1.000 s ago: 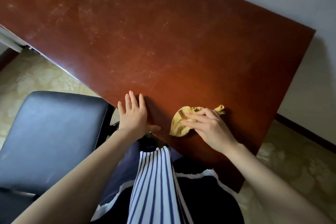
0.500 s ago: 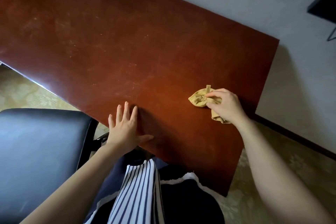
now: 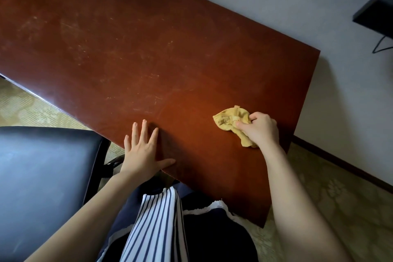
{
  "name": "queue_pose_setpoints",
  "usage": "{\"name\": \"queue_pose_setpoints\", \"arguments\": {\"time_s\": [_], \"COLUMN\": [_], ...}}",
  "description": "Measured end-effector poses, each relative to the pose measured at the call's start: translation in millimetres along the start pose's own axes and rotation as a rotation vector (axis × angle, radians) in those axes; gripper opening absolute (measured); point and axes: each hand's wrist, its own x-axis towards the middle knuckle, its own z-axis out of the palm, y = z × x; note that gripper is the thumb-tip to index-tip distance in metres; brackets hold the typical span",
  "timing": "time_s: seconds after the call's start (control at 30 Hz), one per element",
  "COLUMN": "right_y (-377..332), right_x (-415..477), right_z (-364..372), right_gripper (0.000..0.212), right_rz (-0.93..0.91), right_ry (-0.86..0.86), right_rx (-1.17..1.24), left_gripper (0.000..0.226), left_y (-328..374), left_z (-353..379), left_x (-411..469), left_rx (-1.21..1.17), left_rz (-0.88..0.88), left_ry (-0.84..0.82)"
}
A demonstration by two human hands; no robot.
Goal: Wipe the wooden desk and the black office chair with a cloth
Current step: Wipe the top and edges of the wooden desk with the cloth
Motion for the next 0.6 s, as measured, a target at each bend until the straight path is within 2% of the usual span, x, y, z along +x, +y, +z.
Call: {"name": "queue_pose_setpoints", "arguments": {"time_s": [0.2,0.3,0.4,0.47,0.6], "right_y": [-1,-3,-10,-17,-30], "right_x": [-19,-19,-17,-15,-6], "right_z": [1,-13,-30,-41,-65], "right_gripper": [0.022,0.023,0.025,0.023,0.013], "right_rz": [-0.229,-0.276,-0.286,-0.277,-0.343], "right_ry": [-0.002,-0.071,-0.047,0.072,0.478], "right_rx": [-0.08,0.029,0.223,0.353,0.461], "left_gripper": [0.104,0.102,0.1,0.099,0.096], "left_y": [2,1,2,4,6], "left_z": [-3,-5,-7,-8,-11], "left_x": [7,10,13,14,17], "left_rx": [0.004,0.005,-0.012,-0.011,-0.024], "left_rz": [0.043,0.051,0.056,0.062,0.078], "left_ry": [0.028,0.042,0.038,0.04,0.067]}}
